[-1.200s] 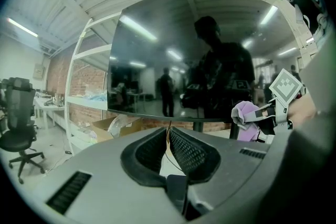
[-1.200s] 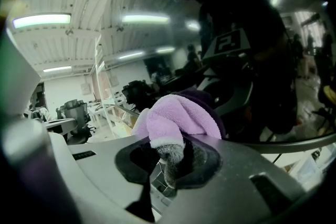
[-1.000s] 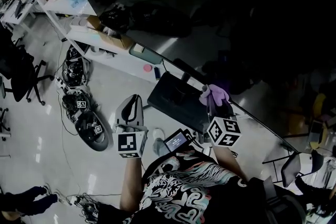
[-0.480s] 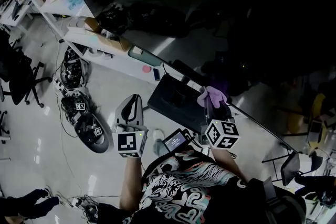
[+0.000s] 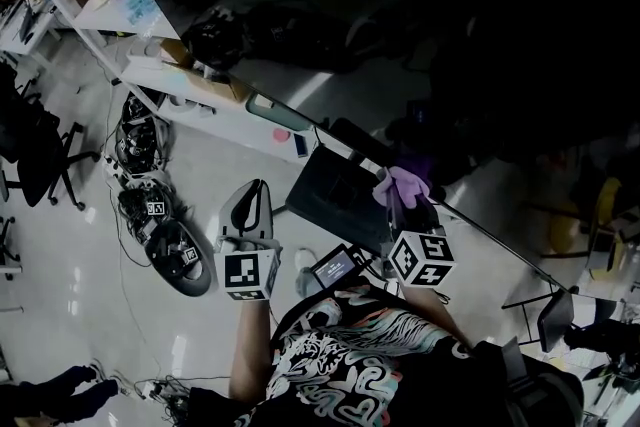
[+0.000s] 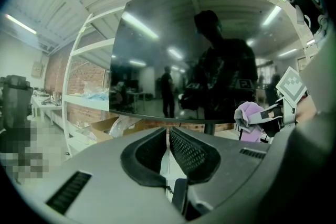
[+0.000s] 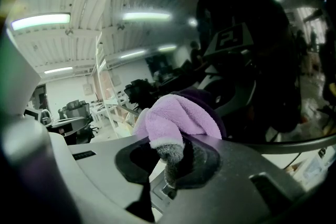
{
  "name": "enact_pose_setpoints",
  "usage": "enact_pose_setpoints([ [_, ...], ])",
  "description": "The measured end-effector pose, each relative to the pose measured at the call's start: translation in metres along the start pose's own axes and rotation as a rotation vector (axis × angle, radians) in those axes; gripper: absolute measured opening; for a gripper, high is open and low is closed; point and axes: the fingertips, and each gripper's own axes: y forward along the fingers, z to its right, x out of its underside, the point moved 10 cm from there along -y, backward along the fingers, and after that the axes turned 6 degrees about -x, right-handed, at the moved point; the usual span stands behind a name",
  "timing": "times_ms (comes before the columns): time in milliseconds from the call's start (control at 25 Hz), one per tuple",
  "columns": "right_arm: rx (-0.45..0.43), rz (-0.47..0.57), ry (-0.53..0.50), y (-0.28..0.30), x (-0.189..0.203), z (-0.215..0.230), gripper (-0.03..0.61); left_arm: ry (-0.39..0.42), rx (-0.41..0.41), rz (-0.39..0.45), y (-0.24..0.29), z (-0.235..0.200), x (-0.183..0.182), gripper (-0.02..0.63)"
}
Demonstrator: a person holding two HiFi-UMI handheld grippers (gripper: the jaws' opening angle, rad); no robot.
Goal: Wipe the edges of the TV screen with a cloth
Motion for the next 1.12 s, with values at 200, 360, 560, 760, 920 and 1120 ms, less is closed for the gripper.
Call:
enact_pose_setpoints([
  [200,0.000,-0.002,0.004,0.010,0.000,-0.005,0.087,0.000,0.007,-0.001,0.009,-0.009,0.001,0.032],
  [360,0.003,0.000,0.007,0.016,-0.001,-0.010,0.087,0.000,0.016,0.004,0.015,-0.015,-0.001,0.032],
  [560,0.004,0.000,0.009,0.027,-0.002,-0.018,0.087,-0.005,0.013,-0.001,0.019,-0.028,0.002,0.032],
  [760,-0.007,0.000,0.026,0.035,-0.006,-0.025,0.087,0.000,-0.001,0.000,0.021,-0.040,0.002,0.032],
  [920,-0.018,0.000,0.029,0.044,-0.005,-0.028,0.087,-0.016,-0.015,-0.010,0.025,-0.048,0.007,0.032],
  [1120,-0.032,-0.004,0.032,0.047,-0.005,-0.031,0.087,-0.012,-0.010,-0.018,0.028,-0.043,0.000,0.032],
])
